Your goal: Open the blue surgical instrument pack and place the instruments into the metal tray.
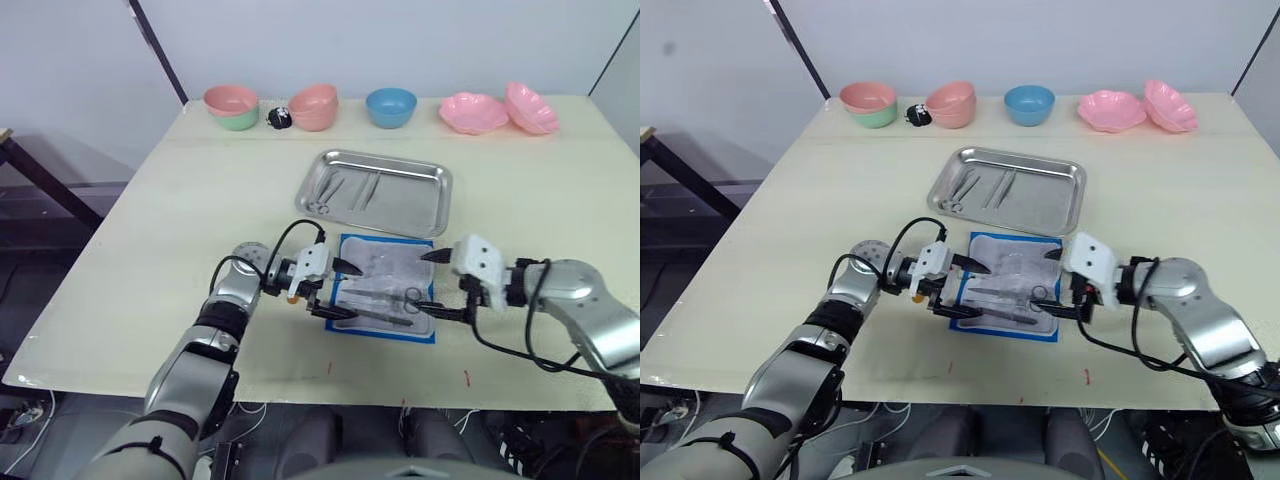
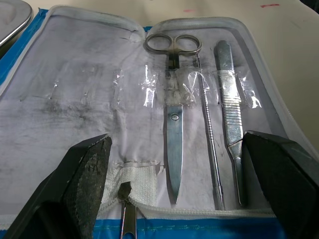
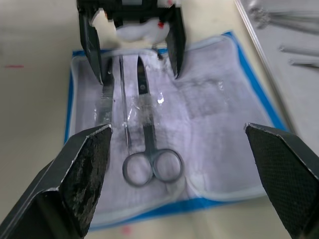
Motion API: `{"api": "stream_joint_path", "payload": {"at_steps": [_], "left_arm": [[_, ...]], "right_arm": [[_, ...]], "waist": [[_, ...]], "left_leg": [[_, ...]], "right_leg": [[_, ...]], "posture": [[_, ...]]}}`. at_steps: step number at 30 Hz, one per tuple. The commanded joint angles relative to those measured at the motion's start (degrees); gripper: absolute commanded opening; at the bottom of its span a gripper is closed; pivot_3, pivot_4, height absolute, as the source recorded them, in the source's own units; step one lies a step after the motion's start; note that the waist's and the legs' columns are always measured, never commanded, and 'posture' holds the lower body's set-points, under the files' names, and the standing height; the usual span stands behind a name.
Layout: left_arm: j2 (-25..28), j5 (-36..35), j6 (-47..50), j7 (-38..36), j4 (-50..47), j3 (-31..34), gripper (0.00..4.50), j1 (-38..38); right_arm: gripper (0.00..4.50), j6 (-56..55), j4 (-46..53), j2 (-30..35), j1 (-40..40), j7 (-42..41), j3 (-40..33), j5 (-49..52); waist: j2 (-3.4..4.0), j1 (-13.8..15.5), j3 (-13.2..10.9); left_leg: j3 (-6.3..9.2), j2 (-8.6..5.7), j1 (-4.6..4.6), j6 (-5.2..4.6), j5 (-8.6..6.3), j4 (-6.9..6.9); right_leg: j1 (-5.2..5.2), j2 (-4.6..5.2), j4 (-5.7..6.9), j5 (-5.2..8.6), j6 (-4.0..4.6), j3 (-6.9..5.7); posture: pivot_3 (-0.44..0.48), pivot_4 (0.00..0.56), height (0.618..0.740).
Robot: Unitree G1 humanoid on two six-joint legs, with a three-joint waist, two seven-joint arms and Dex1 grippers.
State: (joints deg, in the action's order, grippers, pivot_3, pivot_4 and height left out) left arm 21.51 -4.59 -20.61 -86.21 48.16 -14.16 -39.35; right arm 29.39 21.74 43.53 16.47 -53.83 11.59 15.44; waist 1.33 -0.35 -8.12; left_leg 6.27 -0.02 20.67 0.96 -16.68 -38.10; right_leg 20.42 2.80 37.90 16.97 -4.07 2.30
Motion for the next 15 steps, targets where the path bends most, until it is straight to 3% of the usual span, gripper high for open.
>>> {"api": "stream_joint_path", "payload": {"at_steps": [1,6,15], "left_arm": [[-0.7,5.9,1.0,1.3,6.6,-4.4,4.50,3.3],[-0.9,5.8,1.0,1.1,6.6,-4.3,4.50,3.4],[-1.7,4.8,0.2,0.0,7.5,-3.8,4.50,3.6]], "right_arm": [[4.45,5.9,1.3,-2.8,5.9,2.7,5.2,-3.5],[4.45,6.8,-2.5,-4.7,9.1,4.2,10.8,-9.0],[4.45,5.3,-6.4,-5.1,9.7,3.1,13.5,-12.6]], "waist": [[0.07,-0.3,0.0],[0.13,-0.1,0.1],[0.17,-0.1,0.1]], "left_leg": [[-0.03,-0.03,-0.02,0.00,0.00,0.00],[0.13,-0.13,0.01,0.00,0.00,0.01],[0.20,-0.24,0.02,0.00,0.00,0.01]], "right_leg": [[-0.01,0.00,0.00,-0.01,0.02,0.07],[-0.01,0.04,-0.01,0.00,0.02,0.00],[-0.01,0.10,0.00,0.00,0.02,0.00]], "posture": [[0.000,0.150,0.740],[0.000,0.150,0.740],[0.000,0.150,0.740]]}}
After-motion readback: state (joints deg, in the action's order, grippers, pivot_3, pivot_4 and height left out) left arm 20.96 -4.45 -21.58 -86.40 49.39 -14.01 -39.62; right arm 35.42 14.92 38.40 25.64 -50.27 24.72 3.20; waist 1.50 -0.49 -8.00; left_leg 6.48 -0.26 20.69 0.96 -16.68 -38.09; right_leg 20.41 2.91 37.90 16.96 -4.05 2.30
